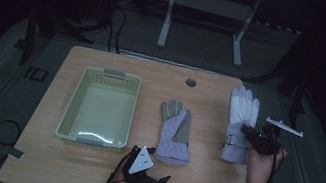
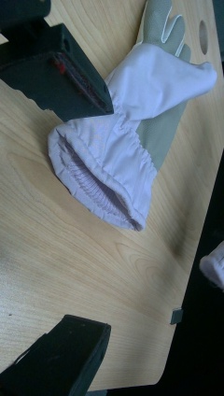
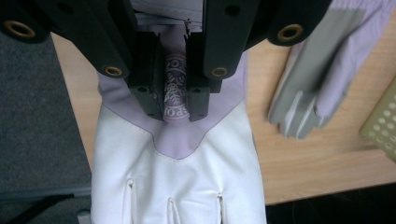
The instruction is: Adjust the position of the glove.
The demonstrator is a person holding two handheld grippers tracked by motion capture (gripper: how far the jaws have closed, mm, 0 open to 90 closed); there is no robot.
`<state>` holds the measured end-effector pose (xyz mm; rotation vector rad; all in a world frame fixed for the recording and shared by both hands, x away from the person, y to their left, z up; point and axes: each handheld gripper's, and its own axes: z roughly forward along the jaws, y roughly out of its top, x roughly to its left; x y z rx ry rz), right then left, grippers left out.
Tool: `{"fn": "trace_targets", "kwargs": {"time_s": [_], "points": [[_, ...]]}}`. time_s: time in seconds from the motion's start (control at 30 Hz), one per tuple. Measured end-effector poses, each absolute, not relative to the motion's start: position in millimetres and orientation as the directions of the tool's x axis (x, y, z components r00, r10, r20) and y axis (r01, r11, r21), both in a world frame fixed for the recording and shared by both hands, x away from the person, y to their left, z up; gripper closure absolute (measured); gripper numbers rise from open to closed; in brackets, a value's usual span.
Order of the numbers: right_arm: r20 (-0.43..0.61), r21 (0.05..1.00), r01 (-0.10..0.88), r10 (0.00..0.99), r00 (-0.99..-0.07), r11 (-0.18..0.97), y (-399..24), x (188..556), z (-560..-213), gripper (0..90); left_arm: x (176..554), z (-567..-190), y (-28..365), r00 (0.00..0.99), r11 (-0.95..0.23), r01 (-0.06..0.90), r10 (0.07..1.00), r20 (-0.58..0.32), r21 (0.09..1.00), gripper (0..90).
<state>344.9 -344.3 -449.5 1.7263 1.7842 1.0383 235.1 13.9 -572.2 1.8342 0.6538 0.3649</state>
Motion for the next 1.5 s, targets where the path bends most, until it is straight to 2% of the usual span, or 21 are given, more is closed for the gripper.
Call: {"fn": "trace_targets", "kwargs": {"time_s": [0.27, 0.5, 0.7, 0.87, 1.03, 1.1, 1.17, 1.2, 1.27, 1.33, 1.4, 1.43, 1.5], "points": [[0.231, 0.709, 0.696, 0.969, -0.081, -0.111, -336, 344, -494, 78.4, 233, -572, 13, 0.793, -0.252, 0.246, 0.607, -0.045, 0.936, 0.2], [0.21, 0.666, 0.737, 0.977, -0.033, -0.118, -330, 356, -522, 77.1, 233, -572, 13, 0.787, -0.249, 0.243, 0.615, -0.041, 0.937, 0.2], [0.162, 0.67, 0.739, 0.986, -0.045, -0.076, -323, 365, -532, 72.1, 234, -572, 14, 0.779, -0.241, 0.254, 0.625, -0.051, 0.937, 0.2], [0.146, 0.678, 0.733, 0.987, -0.071, -0.048, -323, 368, -533, 60.9, 234, -572, 14, 0.773, -0.232, 0.26, 0.632, -0.058, 0.937, 0.2], [0.185, 0.688, 0.725, 0.972, -0.144, -0.024, -333, 368, -517, 50.7, 235, -572, 14, 0.776, -0.232, 0.261, 0.628, -0.061, 0.937, 0.2], [0.162, 0.72, 0.693, 0.964, -0.212, 0.031, -340, 364, -502, 46.8, 235, -572, 14, 0.779, -0.231, 0.263, 0.624, -0.065, 0.937, 0.2], [0.164, 0.734, 0.677, 0.957, -0.238, 0.043, -342, 361, -497, 46.7, 236, -572, 15, 0.783, -0.228, 0.269, 0.618, -0.074, 0.936, 0.2], [0.163, 0.739, 0.67, 0.945, -0.283, 0.073, -349, 358, -490, 40.0, 236, -572, 15, 0.784, -0.227, 0.272, 0.616, -0.079, 0.935, 0.2], [0.162, 0.744, 0.663, 0.937, -0.31, 0.091, -352, 359, -487, 38.3, 236, -572, 16, 0.784, -0.223, 0.276, 0.615, -0.085, 0.935, 0.2], [0.166, 0.728, 0.673, 0.917, -0.363, 0.135, -359, 362, -483, 29.1, 237, -572, 16, 0.787, -0.222, 0.279, 0.61, -0.09, 0.934, 0.2], [0.178, 0.713, 0.677, 0.886, -0.428, 0.184, -364, 366, -480, 23.8, 237, -572, 15, 0.791, -0.221, 0.28, 0.604, -0.095, 0.934, 0.2], [0.18, 0.703, 0.681, 0.876, -0.447, 0.203, -365, 368, -479, 15.6, 237, -572, 15, 0.794, -0.222, 0.278, 0.601, -0.094, 0.934, 0.2], [0.169, 0.696, 0.668, 0.845, -0.508, 0.262, -363, 369, -477, 13.5, 237, -572, 15, 0.795, -0.222, 0.277, 0.6, -0.093, 0.935, 0.2]]}}
